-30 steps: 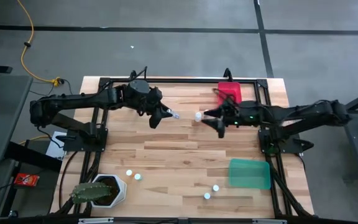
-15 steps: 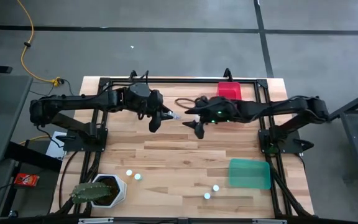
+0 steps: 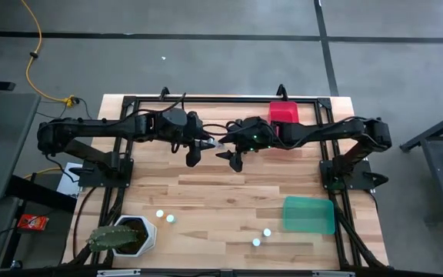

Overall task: Pick and place medicine bottles into bin by pill shape (circle, oval)
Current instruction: Put the blue capsule bottle into the red bin

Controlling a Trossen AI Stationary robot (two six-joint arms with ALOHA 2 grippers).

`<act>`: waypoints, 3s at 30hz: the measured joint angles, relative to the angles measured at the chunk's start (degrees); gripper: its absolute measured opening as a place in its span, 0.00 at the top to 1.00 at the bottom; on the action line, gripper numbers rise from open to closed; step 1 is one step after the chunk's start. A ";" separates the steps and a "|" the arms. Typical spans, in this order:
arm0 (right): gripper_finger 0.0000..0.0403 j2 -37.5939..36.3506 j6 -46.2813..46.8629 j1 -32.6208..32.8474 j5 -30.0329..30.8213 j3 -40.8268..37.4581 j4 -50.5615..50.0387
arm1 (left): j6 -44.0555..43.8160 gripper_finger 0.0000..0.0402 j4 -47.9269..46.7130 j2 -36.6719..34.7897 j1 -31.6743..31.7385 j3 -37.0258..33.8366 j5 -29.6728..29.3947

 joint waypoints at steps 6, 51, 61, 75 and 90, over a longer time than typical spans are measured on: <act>0.49 0.00 0.00 -0.04 0.53 0.00 0.07 | 0.52 0.74 0.37 0.00 0.02 0.00 -0.13; 0.75 -0.63 -1.00 -1.11 0.94 0.00 -0.35 | -1.98 0.47 2.50 -2.06 1.05 -0.02 0.80; 0.75 -11.70 -2.97 -4.64 1.06 -0.43 -16.88 | -2.53 0.42 2.01 -13.68 1.36 0.00 1.40; 0.75 -36.36 9.63 -2.82 16.00 -27.57 0.53 | -9.56 0.43 27.96 -29.17 1.27 -20.31 -6.45; 0.75 -32.92 17.36 -25.21 20.96 -25.99 -15.42 | -6.68 0.43 27.84 -29.64 1.27 -21.94 -7.46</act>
